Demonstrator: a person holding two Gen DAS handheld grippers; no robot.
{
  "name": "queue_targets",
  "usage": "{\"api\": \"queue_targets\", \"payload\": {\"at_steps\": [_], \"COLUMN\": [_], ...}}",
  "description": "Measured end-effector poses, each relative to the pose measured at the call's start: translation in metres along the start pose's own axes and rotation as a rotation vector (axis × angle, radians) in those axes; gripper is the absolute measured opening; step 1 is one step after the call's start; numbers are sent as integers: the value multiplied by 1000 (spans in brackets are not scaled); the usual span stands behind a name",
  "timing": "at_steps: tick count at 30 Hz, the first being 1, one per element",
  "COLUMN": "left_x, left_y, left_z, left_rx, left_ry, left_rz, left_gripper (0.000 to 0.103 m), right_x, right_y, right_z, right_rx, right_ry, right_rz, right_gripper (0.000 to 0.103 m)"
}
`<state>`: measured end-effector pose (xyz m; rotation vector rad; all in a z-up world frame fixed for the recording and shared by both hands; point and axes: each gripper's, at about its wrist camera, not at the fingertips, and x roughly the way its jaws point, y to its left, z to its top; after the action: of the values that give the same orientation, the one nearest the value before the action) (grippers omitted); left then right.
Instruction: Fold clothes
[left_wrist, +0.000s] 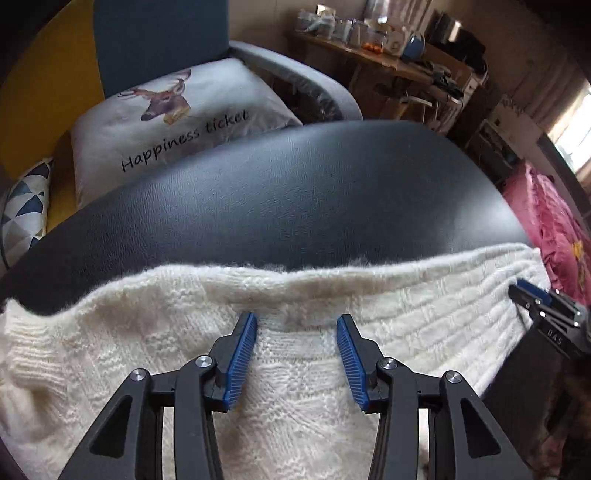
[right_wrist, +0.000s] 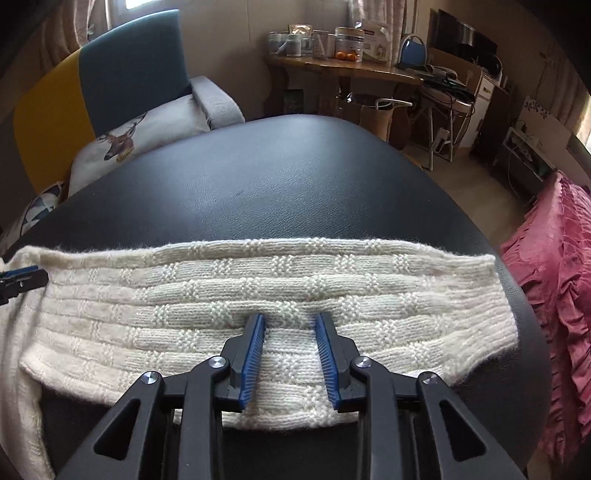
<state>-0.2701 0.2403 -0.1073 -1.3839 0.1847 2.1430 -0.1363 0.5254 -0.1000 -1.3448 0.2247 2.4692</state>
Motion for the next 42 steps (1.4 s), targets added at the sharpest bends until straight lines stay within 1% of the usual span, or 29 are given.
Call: {"api": "queue_targets", "payload": {"at_steps": [2, 3, 4, 5, 6, 8, 10, 11, 12, 13, 15, 19, 21, 23, 25, 26, 29, 32, 35, 37, 40, 41, 42], "left_x": [4, 5, 5, 4, 3, -9, -29, -40, -50, -60, -80, -117, -132, -144, -155, -160, -166, -153, -127, -107, -77, -68, -60], "left_y": [1, -3, -8, -13, -17, -16, -8, -2, 7, 16, 43, 120, 162, 199, 226, 238, 246, 240, 232, 228, 219, 217, 214], "left_z": [3, 2, -1, -4, -7, -14, -26, -34, -44, -53, -75, -117, -134, -147, -156, -159, -149, -117, -80, -57, -33, -27, -21], "left_rx": [-27, -8, 24, 53, 75, 43, -6, -26, -38, -50, -95, -241, -316, -379, -432, -455, -470, -464, -433, -421, -400, -392, -382], "left_ry": [-15, -21, -28, -35, -40, -51, -80, -97, -109, -121, -140, -179, -191, -194, -206, -214, -240, -208, -169, -132, -78, -61, -44], "left_rz": [-3, 5, 21, 38, 51, 17, -21, -29, -19, -9, 25, 122, 182, 232, 203, 179, -34, -211, -268, -290, -306, -311, -318], "left_gripper": [56, 61, 63, 64, 64, 64, 64, 64, 64, 64, 64, 64, 65, 65, 64, 64, 65, 68, 70, 77, 77, 76, 73], "right_x": [0, -1, -2, -3, -4, -6, -9, -12, -18, -26, -40, -67, -70, -70, -66, -62, -48, -41, -35, -31, -27, -25, -23], "right_y": [2, 4, 7, 9, 7, 3, 0, 0, 3, 10, 39, 100, 152, 208, 259, 281, 326, 345, 348, 343, 335, 332, 329], "right_z": [-2, -5, -7, -9, -9, -8, -6, -4, -2, 0, 5, 14, 9, 0, -12, -18, -31, -37, -36, -33, -29, -28, -27], "right_rx": [-20, -40, -60, -75, -67, -36, -6, 7, 18, 18, -17, -94, -199, -309, -393, -418, -465, -504, -538, -542, -536, -523, -510], "right_ry": [-26, -41, -56, -69, -74, -72, -59, -52, -60, -84, -107, -145, -89, -44, 12, 36, 75, 63, 47, 41, 31, 26, 22], "right_rz": [-16, -30, -43, -53, -45, -14, 1, 0, -10, -1, 94, 287, 391, 465, 516, 517, 499, 494, 466, 457, 457, 476, 495], "right_gripper": [28, 28, 28, 28, 28, 30, 31, 31, 31, 31, 31, 37, 38, 38, 38, 38, 38, 38, 38, 38, 38, 39, 39]}}
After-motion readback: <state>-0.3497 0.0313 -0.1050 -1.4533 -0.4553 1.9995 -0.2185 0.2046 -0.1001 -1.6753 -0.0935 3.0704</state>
